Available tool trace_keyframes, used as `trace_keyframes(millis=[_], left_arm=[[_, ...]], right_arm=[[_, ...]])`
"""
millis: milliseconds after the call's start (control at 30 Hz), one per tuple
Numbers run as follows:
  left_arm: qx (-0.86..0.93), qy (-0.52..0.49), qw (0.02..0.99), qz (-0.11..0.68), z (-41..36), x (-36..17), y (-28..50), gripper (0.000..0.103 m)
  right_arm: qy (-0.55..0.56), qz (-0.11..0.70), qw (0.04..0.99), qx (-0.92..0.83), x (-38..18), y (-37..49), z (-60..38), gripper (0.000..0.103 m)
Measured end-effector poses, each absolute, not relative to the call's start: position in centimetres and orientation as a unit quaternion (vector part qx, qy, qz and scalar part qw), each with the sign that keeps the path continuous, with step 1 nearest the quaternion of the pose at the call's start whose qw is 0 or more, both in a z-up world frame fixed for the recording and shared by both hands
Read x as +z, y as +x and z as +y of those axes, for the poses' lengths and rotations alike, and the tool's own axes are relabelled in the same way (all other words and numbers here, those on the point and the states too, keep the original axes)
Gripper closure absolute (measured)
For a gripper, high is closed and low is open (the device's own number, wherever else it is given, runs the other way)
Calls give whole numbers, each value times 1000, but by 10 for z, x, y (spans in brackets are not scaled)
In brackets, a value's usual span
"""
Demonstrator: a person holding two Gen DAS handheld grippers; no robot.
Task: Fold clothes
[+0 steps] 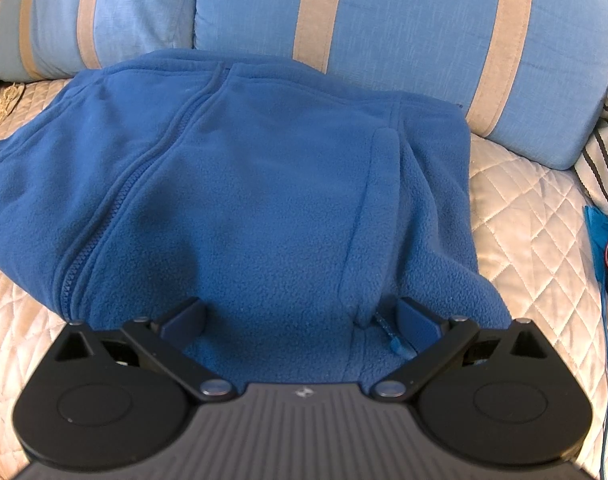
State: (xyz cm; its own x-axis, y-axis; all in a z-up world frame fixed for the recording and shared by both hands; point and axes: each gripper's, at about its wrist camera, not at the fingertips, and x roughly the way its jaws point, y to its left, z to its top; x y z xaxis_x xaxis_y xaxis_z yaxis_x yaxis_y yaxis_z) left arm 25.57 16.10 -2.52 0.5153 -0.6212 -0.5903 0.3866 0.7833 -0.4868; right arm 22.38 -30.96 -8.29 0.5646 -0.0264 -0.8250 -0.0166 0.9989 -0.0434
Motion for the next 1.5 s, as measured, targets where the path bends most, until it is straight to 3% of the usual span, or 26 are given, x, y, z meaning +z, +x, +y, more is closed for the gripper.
trace_keyframes(millis=[133,200,400,833,933,1000,1033,1233,1333,1367,1400,1500], left_arm=[[-276,-153,848,426,154,-34,264,67],[-274,-171,842,431,157,-37,265,82],[-289,-204,837,417,162,-29,262,91],[-303,-321,793,419,192,-52,271,90],[-288,-352,774,440,202,-61,280,83],[-277,-375,773,431,210,-61,285,67],[-272,-378,776,425,211,-59,287,65],[-238,-325,793,458,187,-53,312,64],[-238,-300,789,481,173,-56,321,71],[-241,-299,788,482,170,-56,323,90],[-244,-302,789,476,168,-55,324,94],[-253,-305,804,443,165,-47,325,96]], right_arm=[[-22,465,885,-2,-83,224,-311,1],[-20,464,885,-1,-83,224,-311,1],[-19,463,886,0,-83,223,-312,1],[-15,462,887,5,-84,222,-314,1],[-15,462,887,5,-83,222,-313,1],[-16,462,887,5,-83,222,-313,1],[-16,462,887,6,-83,222,-313,1],[-16,462,887,7,-84,223,-313,1],[-15,462,887,7,-84,224,-313,1],[-14,462,887,7,-84,224,-313,1],[-15,462,887,7,-85,224,-313,1],[-15,463,886,7,-85,224,-313,1]])
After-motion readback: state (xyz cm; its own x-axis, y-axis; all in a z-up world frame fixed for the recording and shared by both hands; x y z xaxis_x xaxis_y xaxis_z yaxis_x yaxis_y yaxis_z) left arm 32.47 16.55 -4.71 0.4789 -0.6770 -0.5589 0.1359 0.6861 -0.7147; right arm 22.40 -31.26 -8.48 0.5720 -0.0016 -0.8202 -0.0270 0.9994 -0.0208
